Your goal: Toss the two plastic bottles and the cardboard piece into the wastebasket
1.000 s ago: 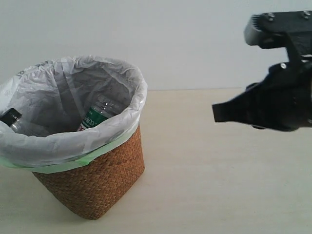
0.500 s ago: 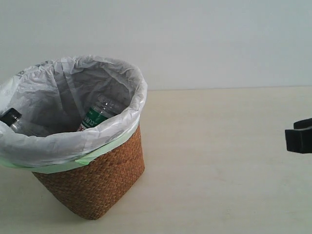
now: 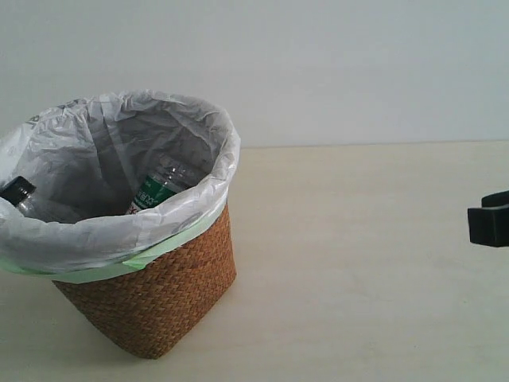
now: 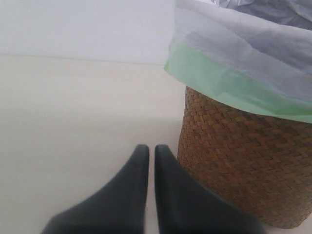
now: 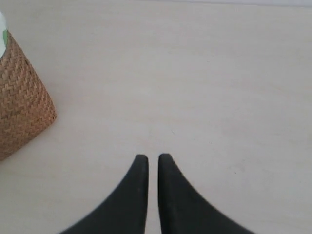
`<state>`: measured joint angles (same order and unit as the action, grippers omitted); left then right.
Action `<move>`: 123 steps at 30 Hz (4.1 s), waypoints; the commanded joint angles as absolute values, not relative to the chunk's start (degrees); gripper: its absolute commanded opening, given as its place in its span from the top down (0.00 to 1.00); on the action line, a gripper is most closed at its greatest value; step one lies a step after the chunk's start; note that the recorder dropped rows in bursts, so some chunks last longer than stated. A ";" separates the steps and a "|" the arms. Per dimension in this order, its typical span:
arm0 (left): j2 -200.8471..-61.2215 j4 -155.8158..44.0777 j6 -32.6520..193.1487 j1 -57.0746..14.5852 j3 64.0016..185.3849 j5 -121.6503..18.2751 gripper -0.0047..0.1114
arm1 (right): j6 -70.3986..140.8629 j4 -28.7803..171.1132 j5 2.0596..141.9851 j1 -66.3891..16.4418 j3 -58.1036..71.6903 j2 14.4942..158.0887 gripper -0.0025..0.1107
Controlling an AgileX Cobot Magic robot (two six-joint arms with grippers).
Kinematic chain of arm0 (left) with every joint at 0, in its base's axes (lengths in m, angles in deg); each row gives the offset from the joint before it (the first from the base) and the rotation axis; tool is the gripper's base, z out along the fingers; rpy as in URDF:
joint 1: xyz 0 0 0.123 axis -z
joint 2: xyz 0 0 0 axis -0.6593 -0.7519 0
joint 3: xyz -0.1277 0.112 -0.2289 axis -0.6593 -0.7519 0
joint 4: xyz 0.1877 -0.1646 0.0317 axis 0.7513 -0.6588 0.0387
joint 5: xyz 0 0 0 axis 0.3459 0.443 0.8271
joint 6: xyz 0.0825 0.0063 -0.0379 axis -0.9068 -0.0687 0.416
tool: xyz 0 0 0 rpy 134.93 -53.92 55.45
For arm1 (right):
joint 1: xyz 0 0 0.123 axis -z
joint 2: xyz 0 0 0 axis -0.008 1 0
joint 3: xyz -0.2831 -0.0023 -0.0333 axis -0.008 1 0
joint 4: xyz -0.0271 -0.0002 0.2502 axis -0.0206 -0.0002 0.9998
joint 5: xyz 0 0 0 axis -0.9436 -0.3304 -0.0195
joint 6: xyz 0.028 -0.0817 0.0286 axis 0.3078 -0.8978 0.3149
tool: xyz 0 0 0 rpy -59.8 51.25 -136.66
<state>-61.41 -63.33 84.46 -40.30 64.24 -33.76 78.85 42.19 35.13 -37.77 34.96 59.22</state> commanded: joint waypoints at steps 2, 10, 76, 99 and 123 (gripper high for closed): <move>-61.22 -63.16 84.75 -40.34 64.00 -33.94 0.93 | 78.61 47.07 49.69 -33.05 39.05 55.08 0.94; -61.22 -63.16 84.75 -40.34 64.00 -33.94 0.93 | 79.30 51.32 88.22 -24.34 59.44 41.33 0.94; -61.22 -63.16 84.75 -40.34 64.00 -33.94 0.93 | 42.87 70.20 51.98 -7.42 71.69 14.49 0.94; -61.22 -63.16 84.75 -40.34 64.00 -33.94 0.93 | 43.11 70.43 51.97 -7.42 71.69 14.49 0.94; -61.22 -63.16 84.75 -40.34 64.00 -33.94 0.93 | 43.41 70.43 51.97 -7.42 71.69 14.49 0.94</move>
<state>-61.41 -63.33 84.46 -40.30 64.24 -33.76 43.49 70.24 51.74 -7.65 71.72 14.78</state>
